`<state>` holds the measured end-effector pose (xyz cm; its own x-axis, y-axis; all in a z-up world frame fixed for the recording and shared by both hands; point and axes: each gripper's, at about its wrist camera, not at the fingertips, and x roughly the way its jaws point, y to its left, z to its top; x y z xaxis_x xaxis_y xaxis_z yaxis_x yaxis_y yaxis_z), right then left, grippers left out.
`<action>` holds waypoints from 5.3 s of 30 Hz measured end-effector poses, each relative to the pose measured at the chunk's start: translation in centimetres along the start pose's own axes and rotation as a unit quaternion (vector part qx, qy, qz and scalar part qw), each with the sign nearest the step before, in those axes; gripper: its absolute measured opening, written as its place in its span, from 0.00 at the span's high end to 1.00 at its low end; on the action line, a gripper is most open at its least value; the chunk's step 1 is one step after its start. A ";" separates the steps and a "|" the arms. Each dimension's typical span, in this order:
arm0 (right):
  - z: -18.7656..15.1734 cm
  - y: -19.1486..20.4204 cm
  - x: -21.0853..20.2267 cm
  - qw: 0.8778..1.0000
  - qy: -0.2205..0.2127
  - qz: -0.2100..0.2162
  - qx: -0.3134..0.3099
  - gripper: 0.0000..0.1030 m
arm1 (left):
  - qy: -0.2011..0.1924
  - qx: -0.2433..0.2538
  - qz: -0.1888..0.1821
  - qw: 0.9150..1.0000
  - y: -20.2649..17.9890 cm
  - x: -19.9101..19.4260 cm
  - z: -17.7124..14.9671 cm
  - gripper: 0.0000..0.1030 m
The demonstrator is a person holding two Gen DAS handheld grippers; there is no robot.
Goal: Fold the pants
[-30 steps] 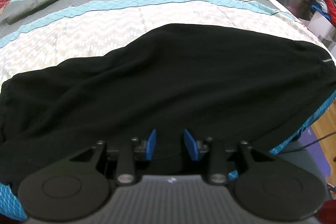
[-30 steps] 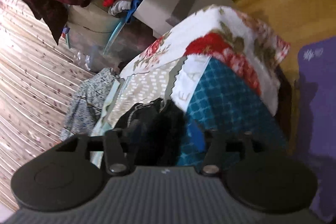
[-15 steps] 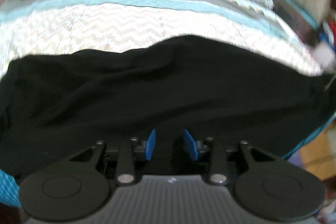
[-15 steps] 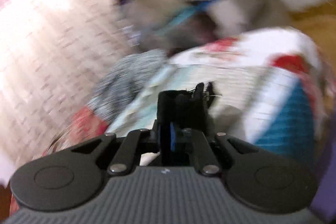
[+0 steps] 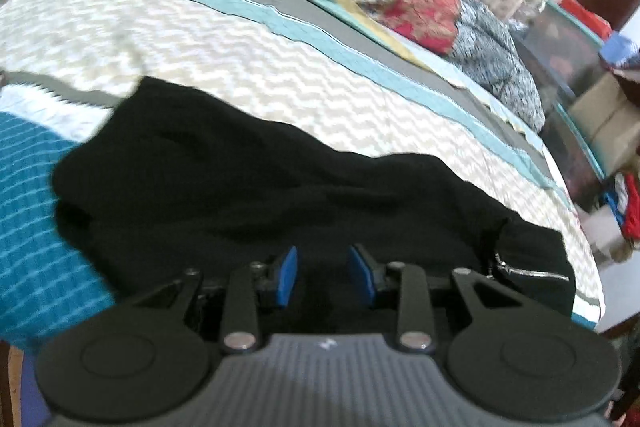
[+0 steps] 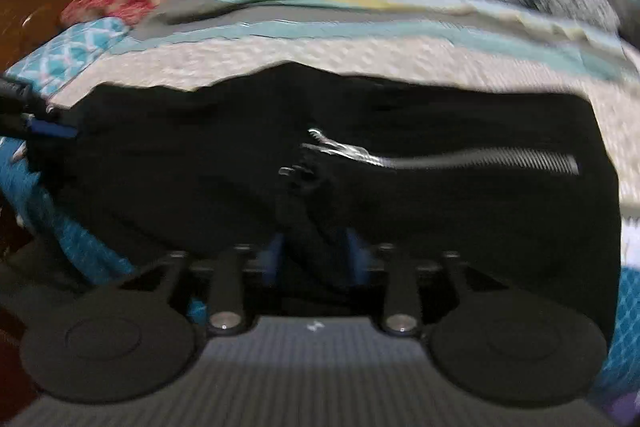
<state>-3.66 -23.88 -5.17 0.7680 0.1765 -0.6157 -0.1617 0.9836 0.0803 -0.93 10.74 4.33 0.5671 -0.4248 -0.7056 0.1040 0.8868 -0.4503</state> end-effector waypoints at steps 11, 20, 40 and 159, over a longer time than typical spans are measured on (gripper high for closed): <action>0.8 -3.0 1.7 0.993 0.021 -0.094 0.069 0.55 | -0.077 -0.086 0.014 0.993 6.7 -5.5 -0.5 0.52; 5.0 0.2 -0.5 0.989 -0.046 -0.006 0.143 0.53 | -0.059 -0.200 -0.017 0.978 11.6 -4.3 -1.7 0.10; 8.5 12.3 15.6 0.955 0.129 0.194 0.186 0.74 | -0.118 0.059 0.007 0.991 0.6 -2.6 0.0 0.79; 2.0 -3.3 1.7 0.925 0.073 0.223 0.300 0.42 | 0.135 0.046 -0.125 0.982 -3.5 11.9 -0.4 0.42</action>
<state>-0.52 -26.74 -4.92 0.6084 0.6062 -0.5122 -0.0360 0.6658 0.7452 5.10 2.52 -2.75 0.2779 -0.6535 -0.7041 0.2931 0.7557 -0.5857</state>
